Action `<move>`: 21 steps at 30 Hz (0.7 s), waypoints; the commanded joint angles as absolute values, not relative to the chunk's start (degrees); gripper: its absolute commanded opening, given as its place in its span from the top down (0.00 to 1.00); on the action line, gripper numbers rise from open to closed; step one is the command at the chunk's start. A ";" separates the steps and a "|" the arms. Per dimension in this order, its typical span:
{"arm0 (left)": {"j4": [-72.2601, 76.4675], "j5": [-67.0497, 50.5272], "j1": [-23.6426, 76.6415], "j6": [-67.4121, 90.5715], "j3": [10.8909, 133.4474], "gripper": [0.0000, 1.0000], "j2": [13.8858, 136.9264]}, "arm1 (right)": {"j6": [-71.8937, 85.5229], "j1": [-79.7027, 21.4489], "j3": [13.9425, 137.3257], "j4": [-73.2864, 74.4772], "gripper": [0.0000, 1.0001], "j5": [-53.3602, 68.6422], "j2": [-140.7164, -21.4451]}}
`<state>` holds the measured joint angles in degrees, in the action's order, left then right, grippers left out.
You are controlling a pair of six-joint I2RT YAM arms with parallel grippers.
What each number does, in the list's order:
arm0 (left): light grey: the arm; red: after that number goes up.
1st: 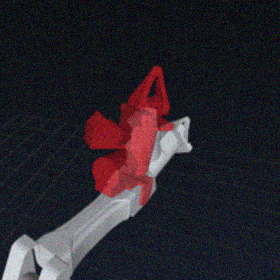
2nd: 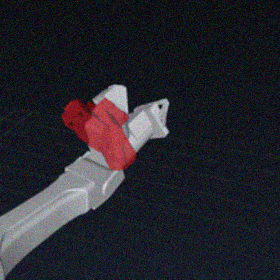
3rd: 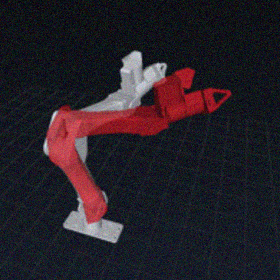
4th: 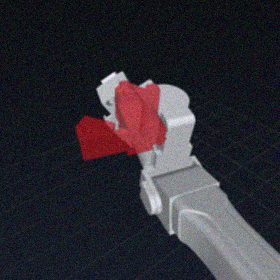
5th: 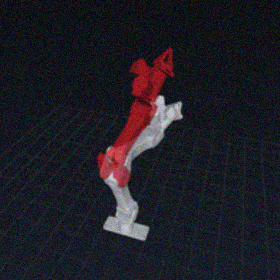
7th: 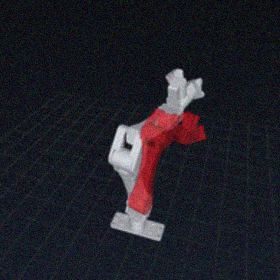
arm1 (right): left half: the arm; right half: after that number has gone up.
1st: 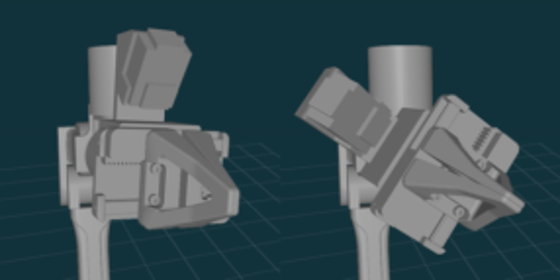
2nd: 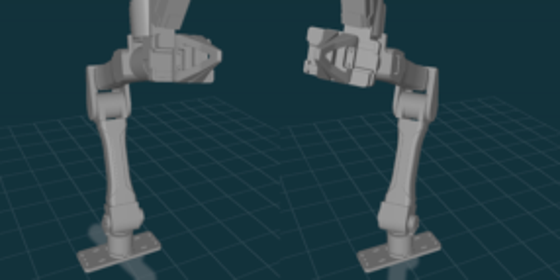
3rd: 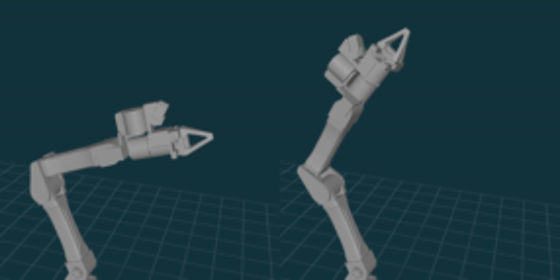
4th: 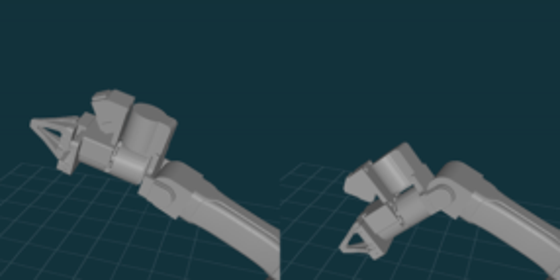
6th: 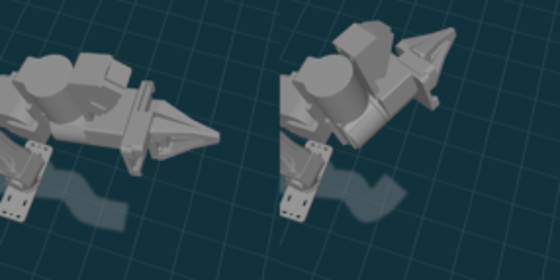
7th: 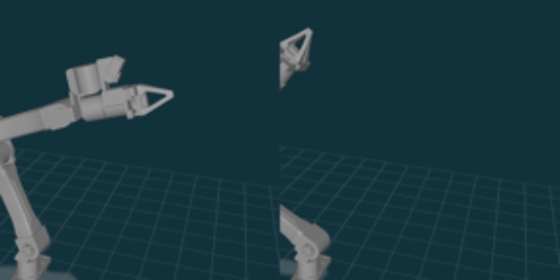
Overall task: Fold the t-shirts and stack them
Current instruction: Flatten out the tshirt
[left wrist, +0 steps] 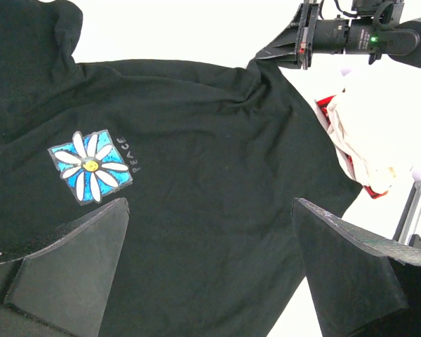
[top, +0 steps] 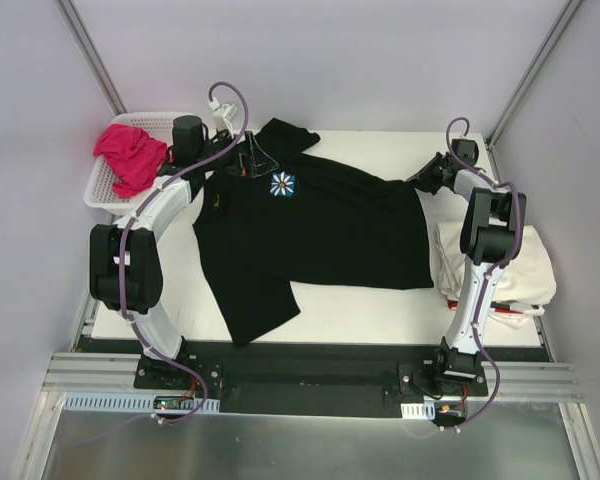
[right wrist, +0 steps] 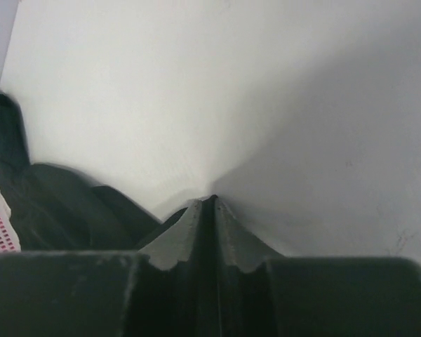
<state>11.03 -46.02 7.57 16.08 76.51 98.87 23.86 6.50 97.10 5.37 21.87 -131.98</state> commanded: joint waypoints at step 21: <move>11.60 -48.52 8.09 14.77 77.35 0.01 102.66 | 21.01 11.16 127.35 15.38 0.99 15.13 -137.90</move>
<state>10.04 -46.63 7.57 15.97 76.69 102.98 22.35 9.74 123.02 12.95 19.18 -137.64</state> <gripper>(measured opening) 0.992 0.019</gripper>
